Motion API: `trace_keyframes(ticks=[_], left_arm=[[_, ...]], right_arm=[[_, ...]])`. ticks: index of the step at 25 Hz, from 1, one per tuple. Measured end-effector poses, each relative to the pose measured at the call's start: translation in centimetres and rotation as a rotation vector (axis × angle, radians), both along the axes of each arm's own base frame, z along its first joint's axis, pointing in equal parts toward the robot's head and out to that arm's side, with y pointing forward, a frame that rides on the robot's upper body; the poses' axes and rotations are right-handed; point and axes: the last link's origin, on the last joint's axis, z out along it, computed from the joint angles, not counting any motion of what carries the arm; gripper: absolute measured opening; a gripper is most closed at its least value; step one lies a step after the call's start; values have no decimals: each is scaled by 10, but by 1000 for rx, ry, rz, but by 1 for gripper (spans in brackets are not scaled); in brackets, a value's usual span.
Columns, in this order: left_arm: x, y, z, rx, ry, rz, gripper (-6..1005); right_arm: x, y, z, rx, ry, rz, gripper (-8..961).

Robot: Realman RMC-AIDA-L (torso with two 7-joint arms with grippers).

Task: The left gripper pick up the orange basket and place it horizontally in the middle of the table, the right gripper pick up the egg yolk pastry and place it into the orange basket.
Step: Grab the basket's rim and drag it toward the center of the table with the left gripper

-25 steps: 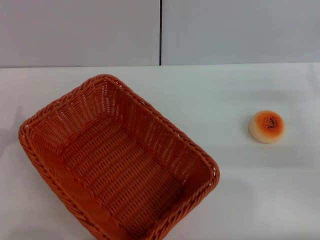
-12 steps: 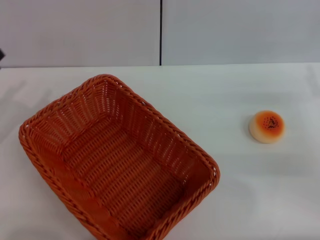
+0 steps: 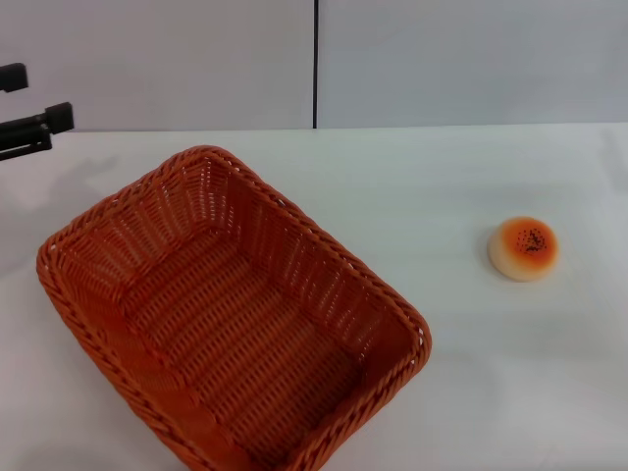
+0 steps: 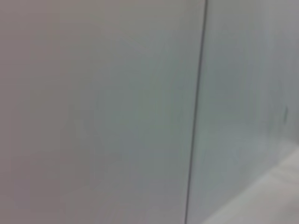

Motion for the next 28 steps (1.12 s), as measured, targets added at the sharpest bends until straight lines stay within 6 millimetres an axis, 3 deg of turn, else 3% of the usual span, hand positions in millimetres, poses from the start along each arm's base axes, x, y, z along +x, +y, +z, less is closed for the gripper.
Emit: trace_keyframes(ticks=[2, 4, 9, 16, 28], left_arm=[[0, 0, 0, 0, 0, 0, 797], [18, 11, 3, -78, 153, 30, 797], [30, 22, -6, -149, 259, 49, 797], [48, 23, -4, -232, 358, 68, 797], [61, 36, -35, -321, 545, 133, 796]], right_arm=[[-1, -3, 2, 7, 10, 15, 733], [0, -4, 2, 9, 10, 14, 732], [1, -4, 2, 11, 7, 9, 732], [3, -5, 5, 19, 4, 6, 732], [6, -8, 9, 44, 9, -3, 732]])
